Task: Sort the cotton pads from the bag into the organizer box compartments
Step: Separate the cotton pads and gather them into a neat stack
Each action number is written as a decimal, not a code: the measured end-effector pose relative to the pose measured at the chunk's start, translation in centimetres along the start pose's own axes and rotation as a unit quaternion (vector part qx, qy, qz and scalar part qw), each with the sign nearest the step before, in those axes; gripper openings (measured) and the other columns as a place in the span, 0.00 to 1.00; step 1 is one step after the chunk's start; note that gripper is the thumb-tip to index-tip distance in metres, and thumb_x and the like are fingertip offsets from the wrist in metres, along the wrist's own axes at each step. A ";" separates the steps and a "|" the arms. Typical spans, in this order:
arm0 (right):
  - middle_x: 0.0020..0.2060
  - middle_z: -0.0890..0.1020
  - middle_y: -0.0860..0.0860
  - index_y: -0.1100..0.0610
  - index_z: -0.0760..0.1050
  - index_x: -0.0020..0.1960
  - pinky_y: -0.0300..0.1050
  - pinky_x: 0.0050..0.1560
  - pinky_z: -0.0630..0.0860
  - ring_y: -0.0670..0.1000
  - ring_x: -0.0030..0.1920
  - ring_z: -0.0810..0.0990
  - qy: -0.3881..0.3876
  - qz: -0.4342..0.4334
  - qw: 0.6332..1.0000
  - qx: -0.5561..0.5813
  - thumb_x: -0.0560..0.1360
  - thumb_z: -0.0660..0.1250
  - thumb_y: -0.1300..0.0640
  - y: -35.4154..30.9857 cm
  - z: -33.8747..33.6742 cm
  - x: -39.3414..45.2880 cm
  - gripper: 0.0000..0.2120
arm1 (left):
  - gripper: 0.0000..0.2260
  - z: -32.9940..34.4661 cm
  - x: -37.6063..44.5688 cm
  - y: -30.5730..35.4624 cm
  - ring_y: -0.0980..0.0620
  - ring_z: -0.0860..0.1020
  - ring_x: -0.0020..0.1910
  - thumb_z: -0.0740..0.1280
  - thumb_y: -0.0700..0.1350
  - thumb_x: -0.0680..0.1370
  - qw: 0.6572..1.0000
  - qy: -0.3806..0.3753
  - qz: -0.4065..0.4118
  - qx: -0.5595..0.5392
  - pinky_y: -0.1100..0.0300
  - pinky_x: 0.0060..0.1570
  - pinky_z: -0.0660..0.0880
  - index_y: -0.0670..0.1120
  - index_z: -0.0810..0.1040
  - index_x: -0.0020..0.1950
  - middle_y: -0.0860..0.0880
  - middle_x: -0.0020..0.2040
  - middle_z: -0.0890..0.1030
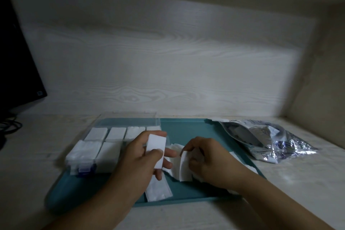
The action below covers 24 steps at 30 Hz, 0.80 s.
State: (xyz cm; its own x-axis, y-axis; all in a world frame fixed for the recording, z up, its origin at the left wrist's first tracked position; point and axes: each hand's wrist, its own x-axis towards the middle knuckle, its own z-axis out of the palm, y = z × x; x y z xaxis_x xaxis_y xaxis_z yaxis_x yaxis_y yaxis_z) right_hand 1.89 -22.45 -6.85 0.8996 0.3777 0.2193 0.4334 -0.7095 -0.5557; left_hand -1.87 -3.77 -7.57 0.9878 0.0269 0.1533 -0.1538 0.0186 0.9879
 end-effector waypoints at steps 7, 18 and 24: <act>0.45 0.81 0.43 0.48 0.79 0.45 0.31 0.43 0.72 0.39 0.46 0.78 0.102 -0.005 0.991 0.085 0.77 0.68 0.53 -0.1 0.2 0.3 0.03 | 0.19 -0.1 -0.1 -0.3 0.44 0.81 0.38 0.56 0.30 0.81 1.000 0.004 0.007 0.022 0.59 0.28 0.72 0.50 0.78 0.58 0.42 0.43 0.86; 0.36 0.83 0.52 0.57 0.82 0.43 0.35 0.34 0.77 0.45 0.35 0.80 0.084 -0.102 0.958 0.255 0.73 0.71 0.66 -3.6 1.0 -1.6 0.05 | 0.14 1.0 -1.4 -0.4 0.45 0.83 0.50 0.57 0.55 0.81 0.996 -0.061 -0.032 -0.051 0.45 0.49 0.81 0.58 0.81 0.56 0.48 0.52 0.85; 0.42 0.79 0.42 0.46 0.79 0.49 0.28 0.42 0.69 0.41 0.45 0.77 0.201 -0.119 0.970 0.068 0.73 0.73 0.57 -2.8 2.1 -1.5 0.08 | 0.13 1.0 -1.1 -0.3 0.41 0.82 0.42 0.60 0.48 0.82 0.987 -0.069 -0.076 -0.127 0.49 0.42 0.75 0.49 0.81 0.60 0.39 0.49 0.85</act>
State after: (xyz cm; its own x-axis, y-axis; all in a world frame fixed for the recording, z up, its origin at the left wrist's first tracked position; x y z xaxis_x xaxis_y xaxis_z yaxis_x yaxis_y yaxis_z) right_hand -0.81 -19.76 -7.29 0.7356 0.2392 0.6338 0.6443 -0.5361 -0.5455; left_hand -2.94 -4.82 -7.99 0.9910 -0.1322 0.0218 0.0137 0.2619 0.9650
